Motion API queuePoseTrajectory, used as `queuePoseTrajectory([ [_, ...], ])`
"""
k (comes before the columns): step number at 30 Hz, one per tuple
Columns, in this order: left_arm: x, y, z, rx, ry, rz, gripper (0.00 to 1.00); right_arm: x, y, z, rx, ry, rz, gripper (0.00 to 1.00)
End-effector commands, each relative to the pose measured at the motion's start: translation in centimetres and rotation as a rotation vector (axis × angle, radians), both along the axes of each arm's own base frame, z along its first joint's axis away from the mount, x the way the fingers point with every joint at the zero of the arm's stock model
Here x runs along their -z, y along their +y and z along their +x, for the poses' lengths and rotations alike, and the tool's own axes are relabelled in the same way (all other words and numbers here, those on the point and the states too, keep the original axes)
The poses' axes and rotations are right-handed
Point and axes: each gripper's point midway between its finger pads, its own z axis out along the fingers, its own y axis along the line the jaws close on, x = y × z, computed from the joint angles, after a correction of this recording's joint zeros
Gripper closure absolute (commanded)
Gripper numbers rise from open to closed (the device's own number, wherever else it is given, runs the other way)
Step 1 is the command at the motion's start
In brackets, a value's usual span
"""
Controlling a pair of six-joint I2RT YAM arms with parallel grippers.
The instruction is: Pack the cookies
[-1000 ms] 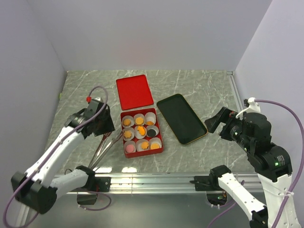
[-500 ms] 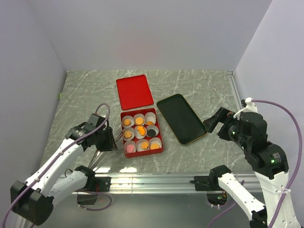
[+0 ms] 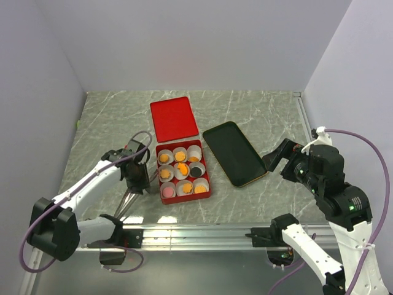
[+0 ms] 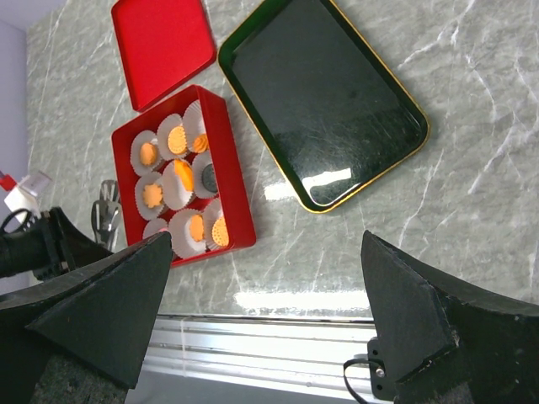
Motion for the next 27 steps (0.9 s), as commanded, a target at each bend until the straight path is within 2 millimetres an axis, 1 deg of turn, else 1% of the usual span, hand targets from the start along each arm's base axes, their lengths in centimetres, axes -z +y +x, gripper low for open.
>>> queuePoseTrajectory([
  [1, -1.3, 0.6, 2.8, -0.048, -0.069, 0.062, 0.62, -1.6, -0.1, 0.2, 0.017, -0.055, 0.020, 0.00],
  [2, -1.7, 0.6, 3.4, -0.048, -0.083, 0.072, 0.62, -1.5, -0.2, 0.1, 0.017, -0.052, 0.021, 0.00],
  [3, -1.6, 0.8, 3.7, -0.046, -0.081, 0.086, 0.62, -1.6, -0.3, -0.1, 0.020, -0.057, 0.021, 0.00],
  [7, -0.4, 1.3, 5.3, -0.034, -0.065, 0.125, 0.63, -1.6, -0.6, -0.6, 0.030, -0.058, 0.016, 0.00],
  [9, -0.1, 2.0, 6.3, -0.056, -0.070, 0.139, 0.63, -1.8, -0.9, -0.9, 0.036, -0.063, 0.013, 0.00],
  [10, 0.3, 2.2, 6.6, -0.055, -0.051, 0.137, 0.64, -1.9, -1.1, -1.1, 0.041, -0.064, 0.010, 0.00],
  [11, 0.1, 2.3, 7.7, -0.065, -0.074, 0.129, 0.65, -1.9, -1.2, -1.2, 0.043, -0.066, 0.008, 0.00],
  [13, 0.3, 3.4, 8.8, -0.081, -0.071, 0.147, 0.64, -1.9, -1.3, -1.6, 0.046, -0.063, 0.005, 0.00],
  [14, 0.0, 3.8, 9.7, -0.089, -0.085, 0.147, 0.64, -1.9, -1.4, -1.7, 0.047, -0.065, 0.004, 0.00],
  [15, 0.4, 4.7, 10.3, -0.101, -0.070, 0.154, 0.65, -2.0, -1.5, -1.9, 0.048, -0.067, 0.003, 0.00],
  [16, 0.4, 5.0, 10.8, -0.108, -0.066, 0.153, 0.66, -1.8, -1.6, -2.0, 0.048, -0.062, -0.001, 0.00],
  [17, -0.2, 5.2, 11.7, -0.118, -0.080, 0.149, 0.68, -1.8, -1.6, -2.1, 0.048, -0.062, -0.001, 0.00],
  [18, -0.3, 5.6, 12.2, -0.126, -0.075, 0.153, 0.69, -1.7, -1.7, -2.3, 0.047, -0.059, -0.003, 0.00],
  [19, -0.7, 5.4, 12.8, -0.126, -0.085, 0.143, 0.69, -1.7, -1.7, -2.4, 0.044, -0.060, -0.002, 0.00],
  [20, -1.8, 5.1, 14.0, -0.128, -0.119, 0.127, 0.68, -1.6, -1.7, -2.5, 0.045, -0.054, -0.003, 0.00],
  [22, -2.6, 4.2, 15.2, -0.132, -0.140, 0.088, 0.66, -1.3, -1.7, -2.7, 0.043, -0.041, -0.005, 0.00],
  [23, -3.7, 3.9, 16.4, -0.138, -0.176, 0.071, 0.66, -1.2, -1.7, -2.8, 0.038, -0.037, -0.005, 0.00],
  [25, -4.0, 3.4, 17.9, -0.140, -0.197, 0.052, 0.65, -0.9, -1.7, -3.0, 0.035, -0.023, -0.011, 0.00],
  [26, -4.9, 3.1, 19.0, -0.140, -0.224, 0.042, 0.65, -1.1, -1.8, -3.1, 0.038, -0.023, -0.013, 0.00],
  [27, -5.0, 3.0, 19.7, -0.139, -0.230, 0.041, 0.65, -1.1, -1.8, -3.1, 0.039, -0.018, -0.016, 0.00],
])
